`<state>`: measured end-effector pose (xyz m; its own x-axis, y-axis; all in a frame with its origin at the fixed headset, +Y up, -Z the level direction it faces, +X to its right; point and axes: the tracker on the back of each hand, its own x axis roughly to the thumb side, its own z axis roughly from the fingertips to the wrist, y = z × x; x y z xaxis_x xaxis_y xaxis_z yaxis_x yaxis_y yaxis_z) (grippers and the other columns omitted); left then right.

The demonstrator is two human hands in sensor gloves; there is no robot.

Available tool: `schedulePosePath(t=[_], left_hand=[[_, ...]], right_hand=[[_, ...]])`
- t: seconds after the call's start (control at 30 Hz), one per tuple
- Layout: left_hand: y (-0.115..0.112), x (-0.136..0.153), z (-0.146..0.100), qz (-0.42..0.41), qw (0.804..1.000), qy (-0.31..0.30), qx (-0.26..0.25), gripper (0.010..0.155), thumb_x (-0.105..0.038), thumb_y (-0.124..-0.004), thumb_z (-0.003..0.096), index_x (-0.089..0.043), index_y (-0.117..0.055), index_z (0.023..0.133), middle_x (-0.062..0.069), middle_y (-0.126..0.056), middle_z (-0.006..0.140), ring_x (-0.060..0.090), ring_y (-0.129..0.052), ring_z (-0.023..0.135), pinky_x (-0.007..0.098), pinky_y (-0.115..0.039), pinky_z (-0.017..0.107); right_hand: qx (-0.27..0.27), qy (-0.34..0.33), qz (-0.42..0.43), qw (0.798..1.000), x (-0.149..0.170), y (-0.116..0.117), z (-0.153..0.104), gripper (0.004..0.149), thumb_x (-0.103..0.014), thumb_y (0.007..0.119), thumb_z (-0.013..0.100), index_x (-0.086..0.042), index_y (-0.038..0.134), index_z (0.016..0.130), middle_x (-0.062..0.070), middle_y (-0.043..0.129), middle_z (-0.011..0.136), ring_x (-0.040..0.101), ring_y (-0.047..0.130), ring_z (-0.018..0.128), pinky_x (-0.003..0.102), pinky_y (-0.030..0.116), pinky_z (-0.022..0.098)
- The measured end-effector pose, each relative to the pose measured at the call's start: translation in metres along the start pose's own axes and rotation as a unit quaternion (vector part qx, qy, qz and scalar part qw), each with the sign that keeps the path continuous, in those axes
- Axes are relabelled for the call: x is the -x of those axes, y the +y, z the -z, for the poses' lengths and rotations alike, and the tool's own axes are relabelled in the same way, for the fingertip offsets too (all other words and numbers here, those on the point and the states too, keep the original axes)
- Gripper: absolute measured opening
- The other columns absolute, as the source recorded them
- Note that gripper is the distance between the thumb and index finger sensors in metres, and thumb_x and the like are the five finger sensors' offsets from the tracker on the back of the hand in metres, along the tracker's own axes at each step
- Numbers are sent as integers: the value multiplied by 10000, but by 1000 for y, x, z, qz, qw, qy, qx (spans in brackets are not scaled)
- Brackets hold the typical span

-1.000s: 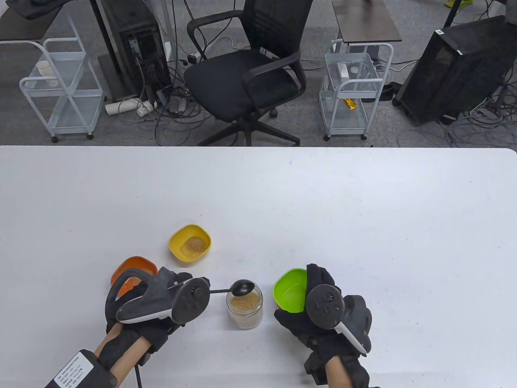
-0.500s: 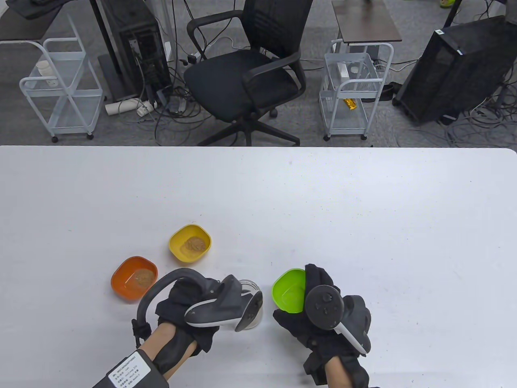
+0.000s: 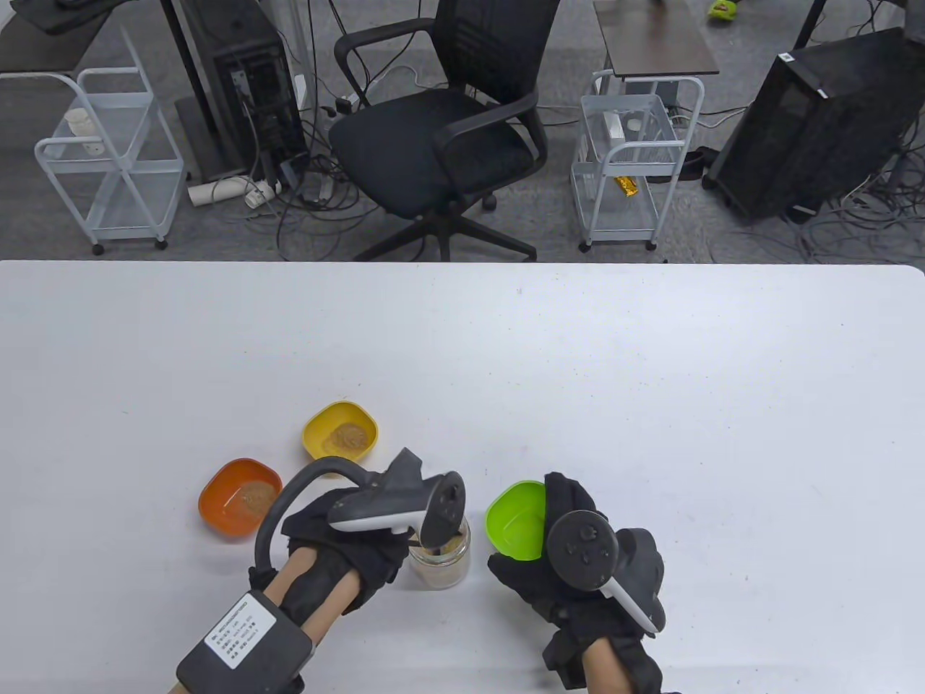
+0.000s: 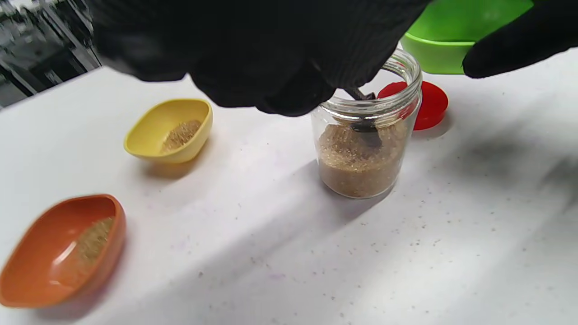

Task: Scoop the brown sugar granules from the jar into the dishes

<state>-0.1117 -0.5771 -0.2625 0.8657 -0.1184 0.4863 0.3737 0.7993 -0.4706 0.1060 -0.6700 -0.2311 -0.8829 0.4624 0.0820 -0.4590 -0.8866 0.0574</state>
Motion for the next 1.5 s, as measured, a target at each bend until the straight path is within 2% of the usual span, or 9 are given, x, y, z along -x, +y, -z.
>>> schedulePosePath(t=[0.27,0.5,0.77,1.23,1.5], left_hand=[[-10,40,5,-142,989,-43,22,438,-370,-836,604,-163,-867,988,24,-1039,733,176,-1067,399,361,-964,317],[-20,64,1,-189,981,-42,15,445,-369,-826,610,-143,-860,992,34,-1036,729,172,-1065,389,356,-965,308],[-25,74,-9,-202,978,-49,-1,449,-366,-819,613,-128,-857,992,37,-1032,727,168,-1063,384,350,-963,302],[-32,94,-20,-264,961,-80,-29,452,-365,-807,621,-119,-848,998,38,-1023,734,170,-1058,390,351,-959,307],[-23,85,-26,-277,953,-102,-75,454,-363,-801,626,-114,-837,1004,39,-1016,740,173,-1053,399,354,-955,315]], right_hand=[[-4,-1,8,1000,1,0,1,1163,-653,906,418,81,352,1131,361,473,1168,533,757,859,680,652,674],[-6,-2,7,1000,2,0,0,1161,-656,905,416,77,356,1131,360,473,1169,529,761,863,679,655,678],[-7,-2,6,1000,2,0,0,1159,-655,905,416,77,360,1130,358,476,1169,529,762,864,679,656,678],[-11,-4,0,1000,1,1,0,1156,-656,906,414,70,364,1132,351,477,1170,528,759,865,677,653,680],[-15,-10,2,1000,0,2,0,1153,-658,905,415,68,368,1132,350,481,1171,525,763,862,677,654,677]])
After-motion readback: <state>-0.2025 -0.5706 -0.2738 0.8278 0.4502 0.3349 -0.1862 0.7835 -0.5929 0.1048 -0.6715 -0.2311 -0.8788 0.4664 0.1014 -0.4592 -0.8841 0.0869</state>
